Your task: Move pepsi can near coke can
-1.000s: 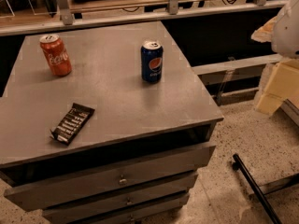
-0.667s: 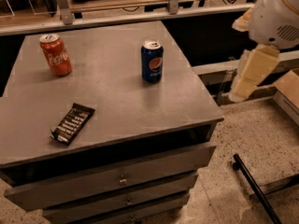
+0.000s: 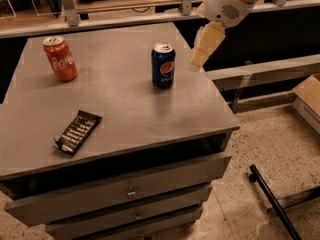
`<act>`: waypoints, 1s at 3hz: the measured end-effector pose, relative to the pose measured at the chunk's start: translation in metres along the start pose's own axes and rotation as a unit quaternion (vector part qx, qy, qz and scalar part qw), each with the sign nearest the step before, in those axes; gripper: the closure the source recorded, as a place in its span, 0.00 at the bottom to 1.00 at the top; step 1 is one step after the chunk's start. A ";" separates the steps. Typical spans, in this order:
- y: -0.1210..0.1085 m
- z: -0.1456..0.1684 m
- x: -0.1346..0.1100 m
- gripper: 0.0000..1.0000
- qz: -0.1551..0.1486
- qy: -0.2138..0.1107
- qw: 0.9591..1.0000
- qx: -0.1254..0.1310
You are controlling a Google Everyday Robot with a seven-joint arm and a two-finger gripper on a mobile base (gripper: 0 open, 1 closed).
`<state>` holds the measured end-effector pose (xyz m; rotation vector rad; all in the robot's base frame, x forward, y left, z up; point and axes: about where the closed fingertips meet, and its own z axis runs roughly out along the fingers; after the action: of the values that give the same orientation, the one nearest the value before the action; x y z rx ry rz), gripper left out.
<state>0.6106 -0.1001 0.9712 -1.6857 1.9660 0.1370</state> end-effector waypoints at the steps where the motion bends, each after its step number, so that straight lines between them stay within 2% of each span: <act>1: -0.018 0.053 -0.040 0.00 0.007 -0.040 0.998 -0.044; 2: -0.025 0.067 -0.048 0.00 0.008 -0.049 0.997 -0.051; 3: -0.019 0.071 -0.047 0.00 -0.001 -0.066 0.995 -0.069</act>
Offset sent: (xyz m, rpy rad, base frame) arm 0.0353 0.0501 -0.0201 0.0801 0.0618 0.0460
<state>0.6548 -0.0334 0.9375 -1.7175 1.8955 0.3817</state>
